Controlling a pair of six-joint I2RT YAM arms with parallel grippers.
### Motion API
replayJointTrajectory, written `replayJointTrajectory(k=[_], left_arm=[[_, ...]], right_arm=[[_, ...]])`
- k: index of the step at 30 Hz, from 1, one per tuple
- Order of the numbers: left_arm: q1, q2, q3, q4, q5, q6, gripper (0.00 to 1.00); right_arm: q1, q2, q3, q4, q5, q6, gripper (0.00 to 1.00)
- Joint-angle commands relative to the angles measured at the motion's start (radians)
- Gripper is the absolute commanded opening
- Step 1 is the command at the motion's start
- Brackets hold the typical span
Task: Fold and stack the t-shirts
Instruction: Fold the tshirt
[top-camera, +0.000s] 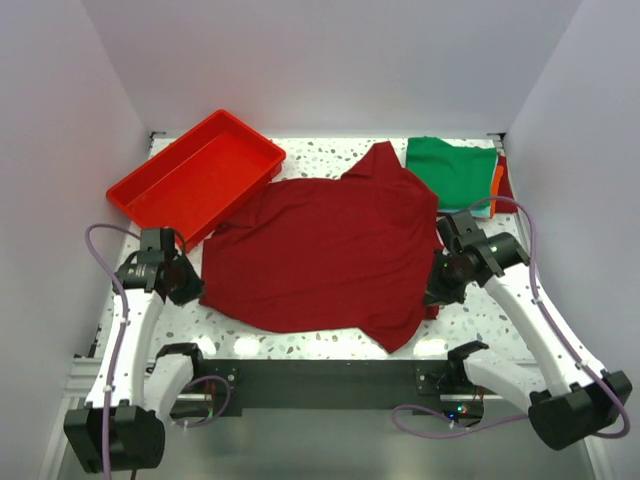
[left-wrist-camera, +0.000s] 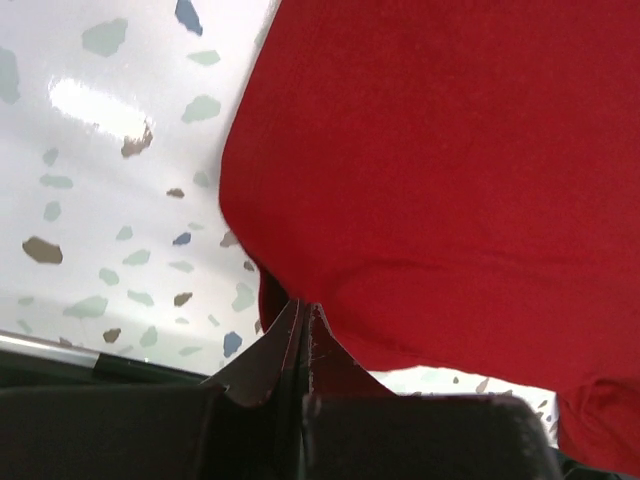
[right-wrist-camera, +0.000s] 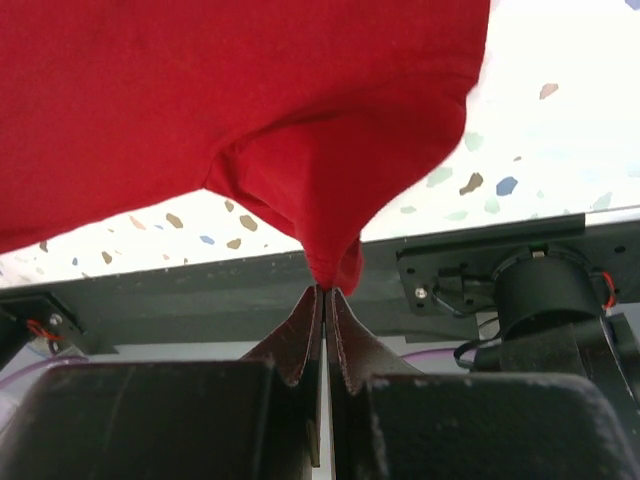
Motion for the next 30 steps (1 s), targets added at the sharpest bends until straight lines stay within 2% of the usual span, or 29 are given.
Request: replayJointTrajectory(k=[1,7,19,30], left_arm=[[0.007,0.061,0.014,0.157,-0.021,0.071,0.0],[0.009,0.179,0.07,0.227,-0.093,0.145,0.0],[0.015,0.383,0.176,0.336,-0.061,0.176,0.0],[0.038,0.417,0.231,0.347,-0.084,0.214,0.0]], right_arm=[[0.003,0.065,0.043,0.09,0.04,0.009,0.0],[-0.009,0.2,0.161,0.148,0.094,-0.049,0.0],[-0.087,0.499,0.42,0.214,0.106,-0.168,0.0],[-0.175,0.631,0.586,0.211,0.086,-0.23,0.0]])
